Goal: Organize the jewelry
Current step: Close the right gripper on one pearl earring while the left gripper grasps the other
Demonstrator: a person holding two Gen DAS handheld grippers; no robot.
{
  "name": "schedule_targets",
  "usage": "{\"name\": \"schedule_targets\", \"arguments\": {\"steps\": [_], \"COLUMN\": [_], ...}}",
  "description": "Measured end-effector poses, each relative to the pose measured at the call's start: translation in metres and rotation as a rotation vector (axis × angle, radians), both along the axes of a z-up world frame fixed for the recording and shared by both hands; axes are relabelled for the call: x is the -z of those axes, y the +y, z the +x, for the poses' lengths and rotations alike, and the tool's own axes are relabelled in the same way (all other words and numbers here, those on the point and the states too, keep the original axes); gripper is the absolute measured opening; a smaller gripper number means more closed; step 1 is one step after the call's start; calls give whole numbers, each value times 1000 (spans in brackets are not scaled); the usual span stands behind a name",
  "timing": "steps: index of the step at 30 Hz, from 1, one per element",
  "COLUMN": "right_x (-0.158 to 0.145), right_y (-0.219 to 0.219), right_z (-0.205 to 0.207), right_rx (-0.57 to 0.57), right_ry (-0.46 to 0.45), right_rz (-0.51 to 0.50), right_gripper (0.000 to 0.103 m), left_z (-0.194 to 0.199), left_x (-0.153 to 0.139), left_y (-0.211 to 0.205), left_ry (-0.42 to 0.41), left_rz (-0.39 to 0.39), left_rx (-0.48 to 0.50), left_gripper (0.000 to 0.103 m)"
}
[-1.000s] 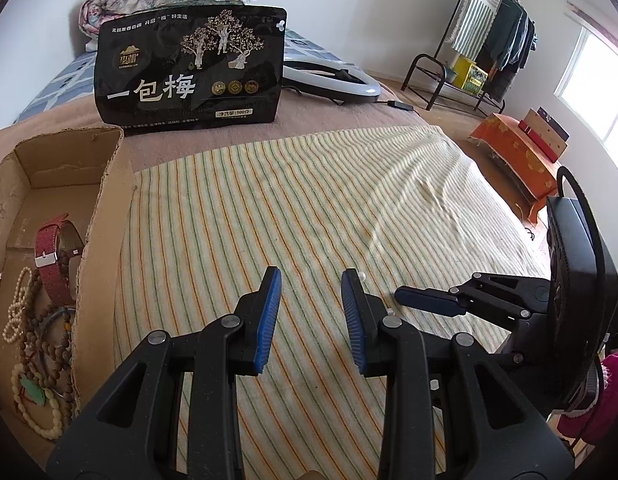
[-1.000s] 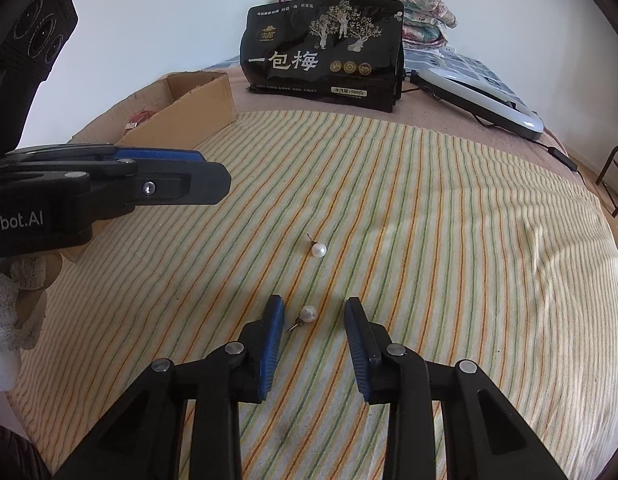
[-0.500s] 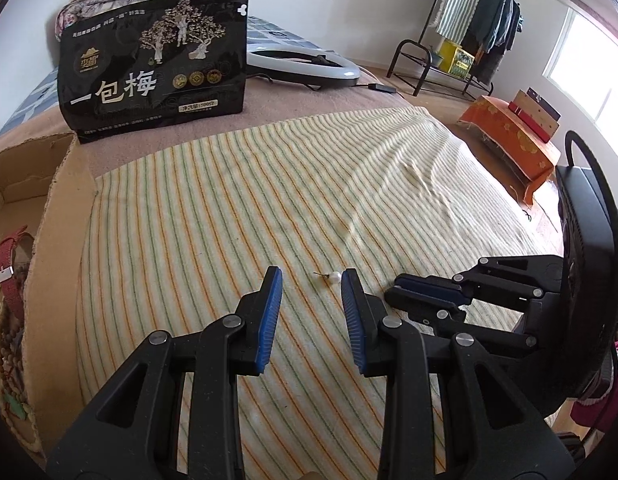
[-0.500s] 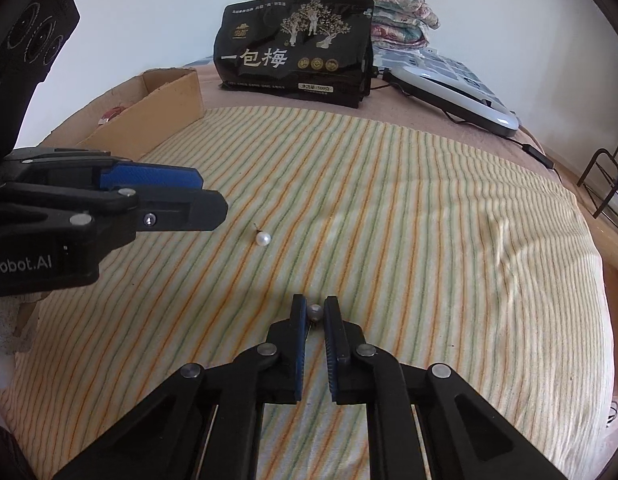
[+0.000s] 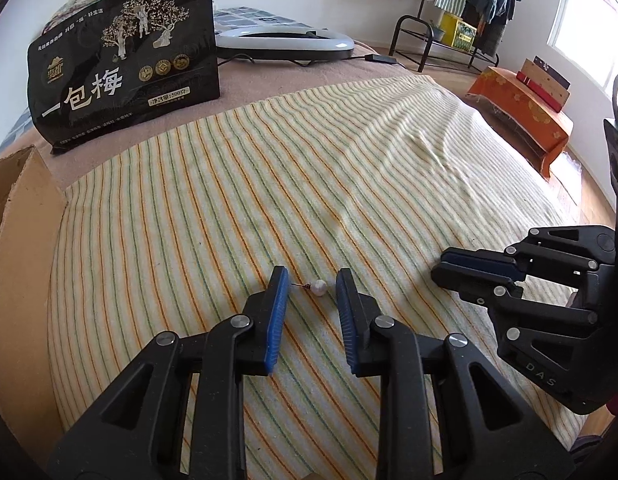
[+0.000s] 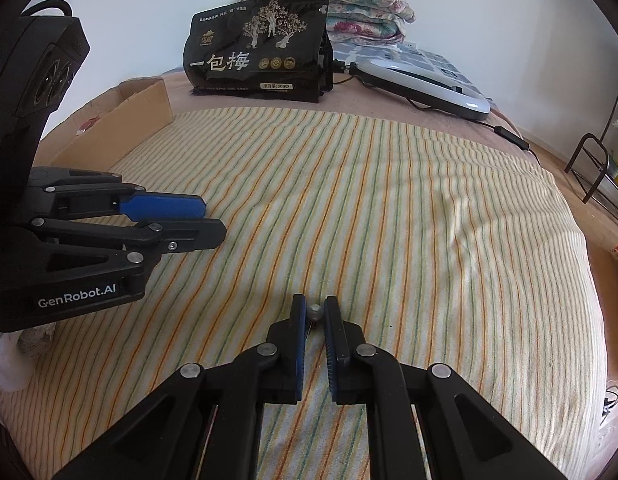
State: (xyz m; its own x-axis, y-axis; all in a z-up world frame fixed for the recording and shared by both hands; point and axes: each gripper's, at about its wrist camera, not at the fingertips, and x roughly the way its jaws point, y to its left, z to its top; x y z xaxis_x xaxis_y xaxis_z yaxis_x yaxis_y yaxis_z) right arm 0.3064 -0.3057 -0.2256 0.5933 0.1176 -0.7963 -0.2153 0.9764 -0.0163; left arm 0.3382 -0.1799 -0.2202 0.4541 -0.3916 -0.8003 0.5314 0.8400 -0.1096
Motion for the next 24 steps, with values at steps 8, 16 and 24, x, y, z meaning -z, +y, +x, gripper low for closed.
{"name": "schedule_targets", "arguments": {"steps": [8,16,24], "right_x": [-1,-15,-47], "right_y": [0,-5,-7], "right_z": [-1,-7,-17], "right_rx": [4,23,41], "right_ry": [0,-12,-56], "right_rz": [6,40,56], "right_gripper": [6,6,6], "left_z": [-2,-10,-21], "left_x": [-1,-18,-50], "left_y": [-1,6,26], "left_ry": [-27,-56,-93], "left_rz": [18,1,-41], "left_rx": [-7,-17,-32], "left_gripper": [17,17,17]}}
